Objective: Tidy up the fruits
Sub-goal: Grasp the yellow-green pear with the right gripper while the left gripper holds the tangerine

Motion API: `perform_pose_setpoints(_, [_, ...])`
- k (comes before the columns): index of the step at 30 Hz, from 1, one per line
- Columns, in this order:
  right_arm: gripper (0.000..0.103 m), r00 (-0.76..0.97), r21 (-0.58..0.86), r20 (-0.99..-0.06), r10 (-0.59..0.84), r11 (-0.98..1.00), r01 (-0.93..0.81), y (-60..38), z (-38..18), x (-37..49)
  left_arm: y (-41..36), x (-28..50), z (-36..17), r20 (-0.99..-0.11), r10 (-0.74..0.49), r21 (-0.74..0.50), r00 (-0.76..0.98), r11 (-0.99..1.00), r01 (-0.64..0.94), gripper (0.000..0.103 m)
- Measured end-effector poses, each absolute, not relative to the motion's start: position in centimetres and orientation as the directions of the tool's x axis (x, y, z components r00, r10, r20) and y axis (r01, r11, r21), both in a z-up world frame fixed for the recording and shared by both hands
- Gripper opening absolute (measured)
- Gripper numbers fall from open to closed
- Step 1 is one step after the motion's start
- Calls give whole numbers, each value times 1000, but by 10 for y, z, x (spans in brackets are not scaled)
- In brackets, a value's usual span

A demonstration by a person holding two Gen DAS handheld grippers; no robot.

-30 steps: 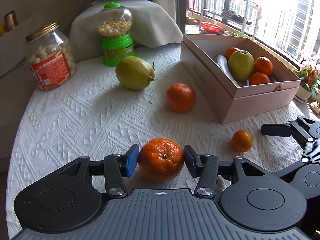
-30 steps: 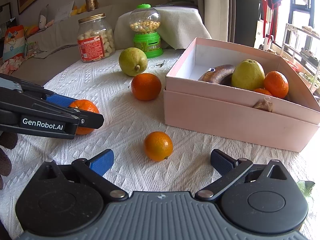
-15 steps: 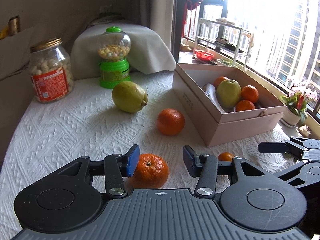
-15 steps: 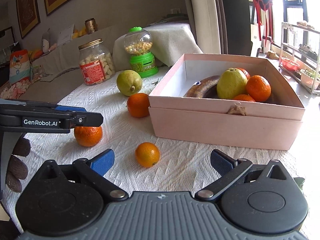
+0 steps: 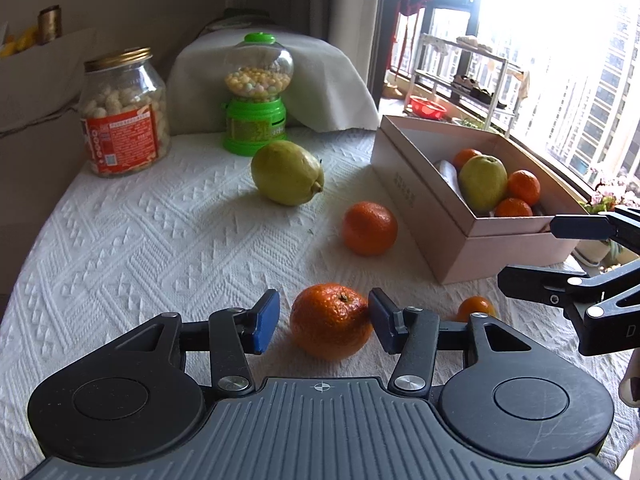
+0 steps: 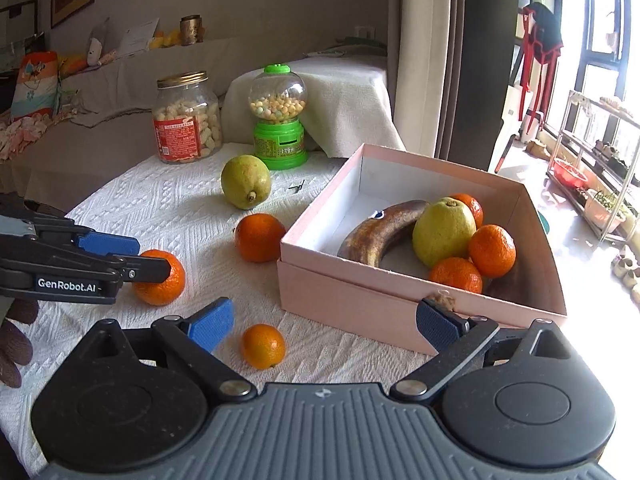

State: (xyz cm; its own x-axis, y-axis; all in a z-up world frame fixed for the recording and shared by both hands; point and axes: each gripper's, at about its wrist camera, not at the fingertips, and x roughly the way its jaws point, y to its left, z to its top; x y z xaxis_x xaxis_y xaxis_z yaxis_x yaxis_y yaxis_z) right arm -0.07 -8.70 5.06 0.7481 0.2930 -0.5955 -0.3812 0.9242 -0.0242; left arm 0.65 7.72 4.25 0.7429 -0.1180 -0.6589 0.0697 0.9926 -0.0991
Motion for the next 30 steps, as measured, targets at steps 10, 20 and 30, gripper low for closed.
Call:
perform_pose_setpoints(10, [99, 625, -70, -674, 393, 809, -584, 0, 105, 94, 74, 13, 31, -659, -167, -114, 733, 986, 122, 53])
perform_pose_setpoints(20, [81, 424, 80, -851, 311, 874, -480, 59, 43, 216, 107, -3, 36, -663, -138, -163, 736, 986, 38, 53])
perform_pose_setpoints(30, [59, 414, 116, -829, 375, 840, -530, 46, 66, 172, 118, -5, 36, -670, -109, -164, 735, 986, -3, 53])
